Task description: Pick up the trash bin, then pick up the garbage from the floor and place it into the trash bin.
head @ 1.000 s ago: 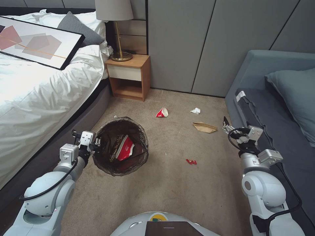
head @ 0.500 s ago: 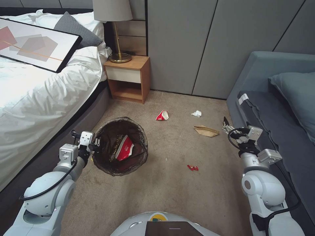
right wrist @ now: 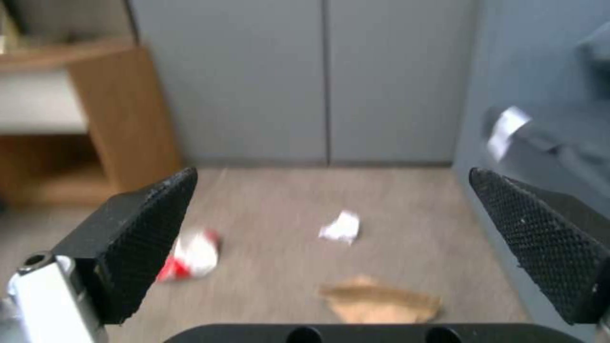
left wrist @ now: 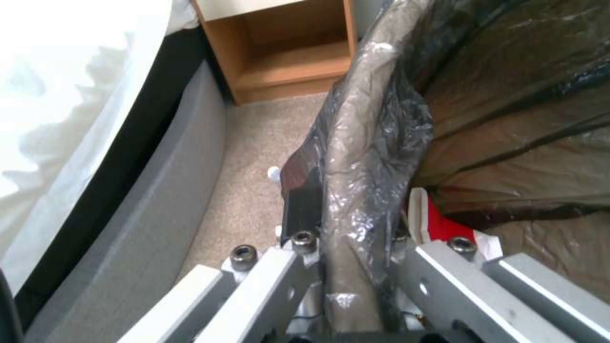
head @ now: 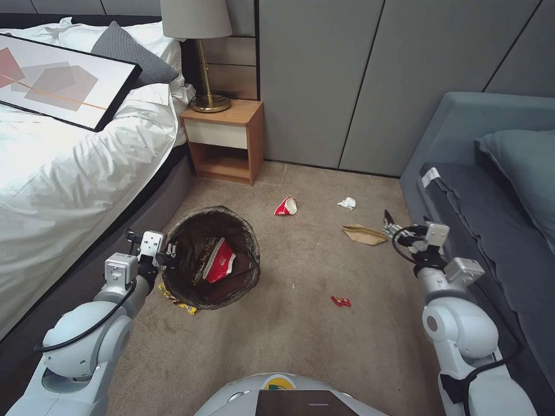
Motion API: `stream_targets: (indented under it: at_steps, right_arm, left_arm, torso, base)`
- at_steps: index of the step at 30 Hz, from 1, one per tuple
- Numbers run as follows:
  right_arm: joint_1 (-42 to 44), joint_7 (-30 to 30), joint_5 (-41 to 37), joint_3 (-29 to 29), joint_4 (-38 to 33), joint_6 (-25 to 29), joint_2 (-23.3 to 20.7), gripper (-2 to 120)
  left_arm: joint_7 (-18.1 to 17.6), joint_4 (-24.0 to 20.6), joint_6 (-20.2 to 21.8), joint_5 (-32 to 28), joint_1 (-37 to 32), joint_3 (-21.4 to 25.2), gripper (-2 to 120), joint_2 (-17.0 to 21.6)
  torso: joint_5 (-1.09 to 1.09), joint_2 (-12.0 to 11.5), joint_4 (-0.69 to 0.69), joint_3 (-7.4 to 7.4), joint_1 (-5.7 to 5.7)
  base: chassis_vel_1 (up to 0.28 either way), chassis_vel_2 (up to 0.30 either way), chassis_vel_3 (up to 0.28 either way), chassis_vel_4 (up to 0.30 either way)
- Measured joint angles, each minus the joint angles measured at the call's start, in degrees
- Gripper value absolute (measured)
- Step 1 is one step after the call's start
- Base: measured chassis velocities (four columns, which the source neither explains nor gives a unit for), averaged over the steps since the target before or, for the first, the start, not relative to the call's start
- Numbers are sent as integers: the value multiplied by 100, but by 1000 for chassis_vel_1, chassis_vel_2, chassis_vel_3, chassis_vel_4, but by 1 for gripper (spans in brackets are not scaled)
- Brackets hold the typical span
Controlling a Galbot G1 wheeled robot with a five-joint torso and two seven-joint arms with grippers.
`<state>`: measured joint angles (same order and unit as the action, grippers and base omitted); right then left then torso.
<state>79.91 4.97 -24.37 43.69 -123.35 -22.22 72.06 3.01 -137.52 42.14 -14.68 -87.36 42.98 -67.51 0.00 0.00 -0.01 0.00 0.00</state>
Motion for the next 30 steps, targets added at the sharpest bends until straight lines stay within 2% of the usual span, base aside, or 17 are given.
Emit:
stream_targets:
  at_steps: [1,2,5,6,8,9,11,15,20,30]
  right_arm:
    - [-121,23,-34,-116,76,-330,-183,100]
    - [-121,23,-34,-116,76,-330,-183,100]
    - [-695,387,-435,-654,479,-1088,-909,100]
    - [-695,387,-435,-654,479,-1088,-909,100]
    - [-1265,749,-857,-1177,965,-1590,-1276,100]
    - [-1265,749,-857,-1177,965,-1590,-1276,100]
    - [-1727,1086,-1398,-1629,1402,-1951,-1390,100]
    - [-2152,1302,-1702,-2120,1919,-2054,-1372,100]
    - [-2332,1325,-1542,-2620,2480,-2053,-1185,100]
    - [-1838,1078,-988,-2599,2652,-2022,-1019,100]
  left_arm:
    - [0,0,0,0,-5,0,0,3]
    - [0,0,0,0,-5,0,0,3]
    - [1,-5,0,14,-43,25,0,7]
    - [1,-5,0,14,-43,25,0,7]
    - [1,-23,0,36,-83,37,0,-3]
    - [1,-23,0,36,-83,37,0,-3]
    - [1,-40,0,57,-111,38,0,-20]
    - [1,-58,0,69,-149,51,0,-30]
    - [0,-67,0,79,-191,87,0,-49]
    - [2,9,0,122,-171,32,0,-83]
  torso:
    - [1,0,1,0,0]
    - [1,0,1,0,0]
    - [0,0,2,1,0]
    - [0,0,2,1,0]
    - [0,0,2,1,0]
    - [0,0,2,1,0]
    - [-1,0,2,1,0]
    - [0,0,2,1,0]
    - [0,0,0,0,0]
    - [0,0,0,0,0]
  base:
    - [0,0,0,0]
    - [0,0,0,0]
    - [0,0,0,0]
    - [0,0,0,0]
    - [0,0,0,0]
    - [0,0,0,0]
    - [0,0,0,0]
    - [0,0,0,0]
    - [0,0,0,0]
    - [0,0,0,0]
